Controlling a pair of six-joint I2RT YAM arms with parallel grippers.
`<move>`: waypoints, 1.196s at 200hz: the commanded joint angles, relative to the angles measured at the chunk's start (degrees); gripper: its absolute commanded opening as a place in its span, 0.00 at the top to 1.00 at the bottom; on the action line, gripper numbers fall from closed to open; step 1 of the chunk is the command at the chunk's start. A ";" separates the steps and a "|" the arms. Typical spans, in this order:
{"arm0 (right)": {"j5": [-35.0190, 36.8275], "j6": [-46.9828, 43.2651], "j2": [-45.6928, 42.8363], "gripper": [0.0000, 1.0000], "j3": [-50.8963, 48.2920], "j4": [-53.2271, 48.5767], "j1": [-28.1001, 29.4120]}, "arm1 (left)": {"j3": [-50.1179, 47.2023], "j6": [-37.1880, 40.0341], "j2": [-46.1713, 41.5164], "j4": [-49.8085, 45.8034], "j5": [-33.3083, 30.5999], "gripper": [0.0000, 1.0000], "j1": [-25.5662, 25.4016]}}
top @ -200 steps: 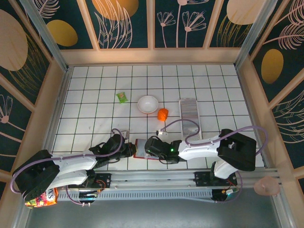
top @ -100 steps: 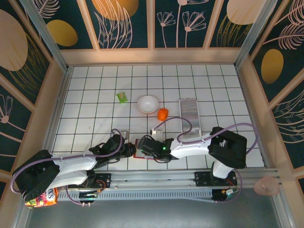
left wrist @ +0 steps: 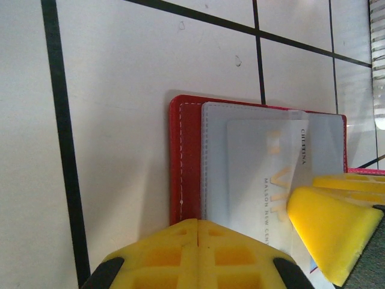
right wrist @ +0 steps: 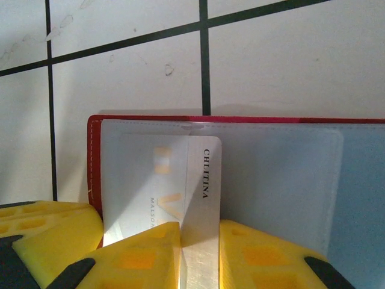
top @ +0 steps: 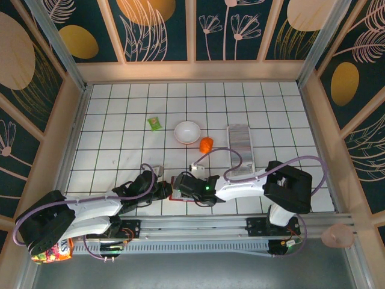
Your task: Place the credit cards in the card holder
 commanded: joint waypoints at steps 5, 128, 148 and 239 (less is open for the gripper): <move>-1.53 -0.92 1.30 0.77 1.64 3.61 0.63 | -1.64 -1.22 -0.26 -1.56 2.07 1.00 -0.34; 2.77 0.97 -3.28 0.91 -1.67 -4.69 0.66 | -1.46 -1.85 -1.67 -2.24 0.84 1.00 -0.34; 2.45 0.61 -1.66 1.00 -0.68 -4.99 0.61 | -1.46 -1.86 -1.80 -2.46 0.92 1.00 -0.34; 0.92 -1.81 1.40 1.00 2.01 -0.88 1.46 | -2.15 -2.41 -1.94 -1.64 1.24 1.00 -0.34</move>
